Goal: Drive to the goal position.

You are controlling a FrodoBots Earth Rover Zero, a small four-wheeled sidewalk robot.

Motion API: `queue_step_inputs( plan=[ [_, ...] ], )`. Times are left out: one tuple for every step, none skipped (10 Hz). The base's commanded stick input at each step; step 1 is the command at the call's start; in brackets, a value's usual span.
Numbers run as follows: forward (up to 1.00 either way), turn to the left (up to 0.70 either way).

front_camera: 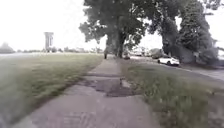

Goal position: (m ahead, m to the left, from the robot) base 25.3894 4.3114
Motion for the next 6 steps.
queue_step_inputs(
  plan=[
    [0.7,0.0],
    [0.7,0.0],
    [0.7,-0.06],
    [0.7,-0.35],
    [0.7,-0.32],
    [0.7,0.0]
  ],
)
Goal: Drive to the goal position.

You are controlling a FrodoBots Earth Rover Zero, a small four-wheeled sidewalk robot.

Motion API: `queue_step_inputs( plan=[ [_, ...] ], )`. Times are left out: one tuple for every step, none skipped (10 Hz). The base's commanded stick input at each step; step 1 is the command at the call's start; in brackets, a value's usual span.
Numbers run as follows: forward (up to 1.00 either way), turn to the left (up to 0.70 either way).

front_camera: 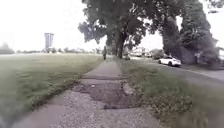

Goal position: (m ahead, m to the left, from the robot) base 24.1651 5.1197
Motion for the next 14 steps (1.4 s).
queue_step_inputs(
  plan=[
    [0.7,0.0],
    [0.7,0.0],
    [0.7,0.0],
    [0.7,0.0],
    [0.7,0.0],
    [0.7,0.0],
    [0.7,0.0],
    [0.7,0.0],
    [0.7,0.0],
    [0.7,0.0],
    [0.7,0.0],
    [0.7,0.0],
    [0.7,0.0],
    [0.7,0.0]
  ],
)
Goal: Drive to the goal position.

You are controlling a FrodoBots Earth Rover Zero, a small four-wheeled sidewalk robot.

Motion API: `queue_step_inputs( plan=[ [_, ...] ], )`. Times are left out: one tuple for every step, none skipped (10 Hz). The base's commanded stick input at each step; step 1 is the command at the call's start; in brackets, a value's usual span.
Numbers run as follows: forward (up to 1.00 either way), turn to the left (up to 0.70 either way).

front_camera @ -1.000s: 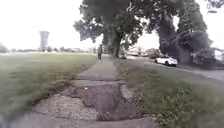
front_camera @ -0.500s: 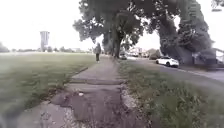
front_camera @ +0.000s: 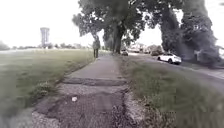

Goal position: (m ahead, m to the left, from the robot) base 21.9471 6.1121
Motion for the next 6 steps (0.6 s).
queue_step_inputs(
  plan=[
    [0.7,0.0],
    [0.7,0.0],
    [0.7,0.0],
    [0.7,0.0],
    [0.7,0.0],
    [0.7,0.0]
  ],
)
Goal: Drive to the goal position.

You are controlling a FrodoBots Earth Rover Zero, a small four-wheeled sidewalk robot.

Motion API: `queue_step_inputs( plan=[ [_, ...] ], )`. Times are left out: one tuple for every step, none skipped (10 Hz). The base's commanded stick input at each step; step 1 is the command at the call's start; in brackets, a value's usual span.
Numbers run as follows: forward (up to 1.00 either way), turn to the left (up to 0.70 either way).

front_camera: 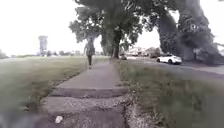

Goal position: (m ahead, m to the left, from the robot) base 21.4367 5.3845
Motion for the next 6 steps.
queue_step_inputs(
  plan=[
    [0.7,0.0],
    [0.7,0.0],
    [0.7,0.0],
    [0.7,0.0],
    [0.7,0.0],
    [0.7,0.0]
  ],
)
